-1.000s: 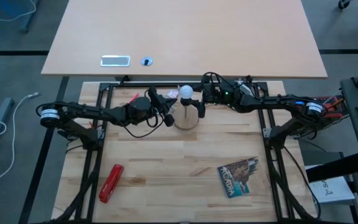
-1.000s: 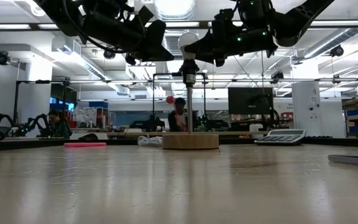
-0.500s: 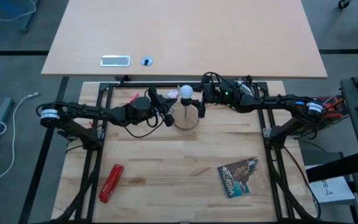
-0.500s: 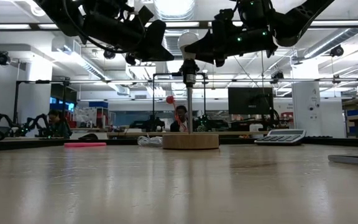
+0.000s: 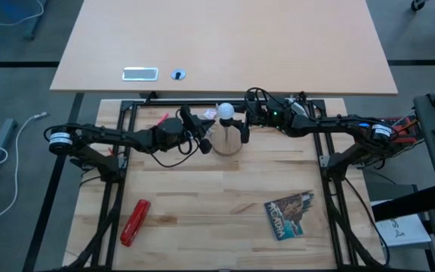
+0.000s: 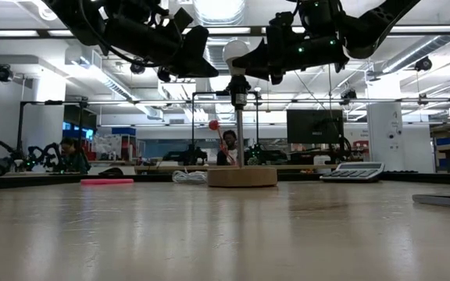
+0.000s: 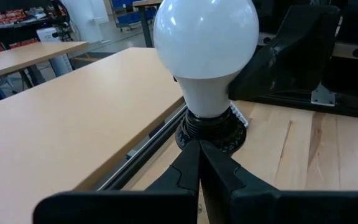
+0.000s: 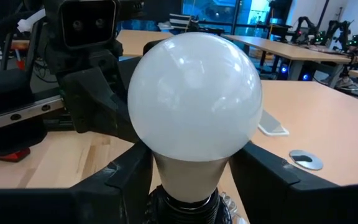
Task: Screw lightbulb
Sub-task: Remove the lightbulb from the lamp
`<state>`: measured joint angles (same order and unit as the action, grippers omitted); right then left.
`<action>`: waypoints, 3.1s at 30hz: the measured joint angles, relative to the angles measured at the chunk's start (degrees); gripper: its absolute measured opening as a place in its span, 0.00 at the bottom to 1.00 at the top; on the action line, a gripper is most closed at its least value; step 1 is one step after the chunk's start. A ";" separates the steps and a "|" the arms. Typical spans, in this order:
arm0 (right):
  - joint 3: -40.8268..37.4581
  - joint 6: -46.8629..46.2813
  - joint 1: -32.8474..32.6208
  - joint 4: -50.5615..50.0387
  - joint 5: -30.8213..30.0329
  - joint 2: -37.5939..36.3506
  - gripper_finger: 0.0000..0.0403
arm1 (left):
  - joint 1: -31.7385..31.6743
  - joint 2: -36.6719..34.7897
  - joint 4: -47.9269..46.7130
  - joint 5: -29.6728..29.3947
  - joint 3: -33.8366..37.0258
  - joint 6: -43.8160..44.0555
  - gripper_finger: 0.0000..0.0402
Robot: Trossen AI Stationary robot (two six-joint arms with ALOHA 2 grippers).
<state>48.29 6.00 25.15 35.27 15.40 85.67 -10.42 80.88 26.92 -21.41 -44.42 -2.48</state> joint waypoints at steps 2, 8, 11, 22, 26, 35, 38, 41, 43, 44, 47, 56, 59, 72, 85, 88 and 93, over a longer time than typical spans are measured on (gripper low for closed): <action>0.00 -0.10 0.00 0.05 0.01 0.00 0.48 | -0.01 0.00 -0.03 0.00 0.00 0.04 0.00; 0.00 -5.57 0.00 0.74 -0.07 -0.17 0.48 | 0.00 0.00 -0.59 0.00 0.00 0.04 0.00; 0.00 -7.76 0.00 1.03 -0.02 -0.24 0.48 | 0.00 0.00 -0.95 0.00 0.00 0.06 0.00; 0.00 -4.75 -0.56 0.04 -0.04 -0.26 0.48 | 0.00 0.00 -3.21 4.41 0.37 2.74 0.00; 0.00 -3.61 -0.68 -0.24 -0.02 -0.26 0.49 | 0.00 0.44 -5.19 5.94 2.19 3.52 0.02; 0.02 -2.40 -0.90 -0.43 -0.02 -0.26 0.49 | -0.35 10.35 16.04 7.05 6.80 -0.81 0.27; 0.02 -2.45 -0.90 -0.58 -0.01 -0.26 0.49 | -0.35 14.73 22.38 3.59 6.59 -2.73 0.35; 0.02 -2.47 -0.90 -0.66 0.00 -0.26 0.50 | -0.78 18.36 23.02 0.70 5.68 -3.04 0.42; 0.04 -2.56 -0.90 -0.68 0.00 -0.26 0.50 | -1.25 20.63 23.25 0.85 4.74 -2.82 0.46; 0.07 -2.54 -0.90 -0.71 0.00 -0.26 0.50 | -1.52 21.59 23.39 1.79 4.41 -2.49 0.47; 0.07 -2.56 -0.90 -0.84 0.00 -0.28 0.50 | -2.27 24.38 24.28 5.63 2.86 -1.23 0.50; 0.07 -3.08 -0.90 -0.79 -0.02 -0.28 0.49 | -3.26 30.40 25.15 6.47 -1.95 -1.10 0.40; 0.07 -3.02 -0.90 -0.91 -0.03 -0.28 0.48 | -3.20 30.83 25.20 6.54 -1.69 -1.56 0.23; 0.09 -2.31 -1.05 -1.36 4.94 -0.49 0.45 | -4.01 27.91 25.16 23.85 0.92 -2.79 0.09; 0.09 6.50 -1.01 -4.30 14.04 -0.75 0.45 | -4.72 27.66 21.90 38.78 0.97 -3.57 0.09; 0.09 10.28 -1.01 -5.42 14.19 -1.01 0.45 | -4.72 27.56 20.68 38.93 0.90 -3.88 0.09; 0.09 10.53 -0.94 -5.84 14.05 -1.23 0.45 | -4.63 27.45 19.50 37.82 0.83 -4.37 0.09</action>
<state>48.38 16.53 24.20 29.43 29.45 84.44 -15.05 108.33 46.41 16.41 -43.59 -6.85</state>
